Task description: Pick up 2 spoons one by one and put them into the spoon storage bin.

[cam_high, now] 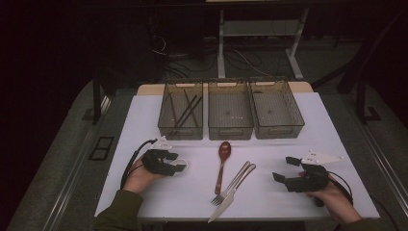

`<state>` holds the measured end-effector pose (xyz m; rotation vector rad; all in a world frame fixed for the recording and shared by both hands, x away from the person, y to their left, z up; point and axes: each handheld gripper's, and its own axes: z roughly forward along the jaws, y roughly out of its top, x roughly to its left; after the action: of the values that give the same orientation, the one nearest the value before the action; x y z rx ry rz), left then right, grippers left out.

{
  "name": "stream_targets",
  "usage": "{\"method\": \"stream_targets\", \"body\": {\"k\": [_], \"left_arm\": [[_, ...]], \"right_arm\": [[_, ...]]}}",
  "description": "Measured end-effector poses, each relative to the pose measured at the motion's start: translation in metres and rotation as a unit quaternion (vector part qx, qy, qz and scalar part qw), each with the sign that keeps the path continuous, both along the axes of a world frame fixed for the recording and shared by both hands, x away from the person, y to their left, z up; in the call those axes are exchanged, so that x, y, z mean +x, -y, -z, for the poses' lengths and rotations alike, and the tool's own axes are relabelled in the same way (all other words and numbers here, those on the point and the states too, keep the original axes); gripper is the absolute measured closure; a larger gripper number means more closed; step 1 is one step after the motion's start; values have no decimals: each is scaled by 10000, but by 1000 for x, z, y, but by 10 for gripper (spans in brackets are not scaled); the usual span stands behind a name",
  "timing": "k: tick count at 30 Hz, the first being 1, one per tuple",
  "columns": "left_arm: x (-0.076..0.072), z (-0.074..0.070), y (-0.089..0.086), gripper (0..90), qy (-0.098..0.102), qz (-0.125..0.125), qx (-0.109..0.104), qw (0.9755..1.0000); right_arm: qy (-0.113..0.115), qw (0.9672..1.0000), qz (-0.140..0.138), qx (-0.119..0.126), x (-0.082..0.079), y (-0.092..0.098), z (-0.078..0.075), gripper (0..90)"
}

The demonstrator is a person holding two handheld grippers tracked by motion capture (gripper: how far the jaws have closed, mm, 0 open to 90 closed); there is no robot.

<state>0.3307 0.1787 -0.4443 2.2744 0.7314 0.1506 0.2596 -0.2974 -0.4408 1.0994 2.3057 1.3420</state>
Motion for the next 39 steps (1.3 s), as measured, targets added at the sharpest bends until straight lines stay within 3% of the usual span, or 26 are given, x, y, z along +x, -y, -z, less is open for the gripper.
{"method": "stream_targets", "body": {"k": [6,11,19,21,33,39], "left_arm": [[-3,-1,1,542,-29,289,64,9996],[-6,-3,4,580,169,422,317,9985],[-11,-5,5,626,257,425,449,9978],[-12,-7,5,685,336,434,494,9973],[-16,-12,8,782,477,484,614,9958],[-18,-13,9,798,499,445,664,9955]], "right_arm": [[0,10000,-2,-1,0,0,0,161],[7,10000,-4,-2,0,0,0,161],[7,10000,-4,-4,0,0,0,161],[4,10000,-3,-4,0,0,0,161],[-4,10000,-13,-12,0,0,0,161],[-5,10000,-12,-10,0,0,0,161]]}}
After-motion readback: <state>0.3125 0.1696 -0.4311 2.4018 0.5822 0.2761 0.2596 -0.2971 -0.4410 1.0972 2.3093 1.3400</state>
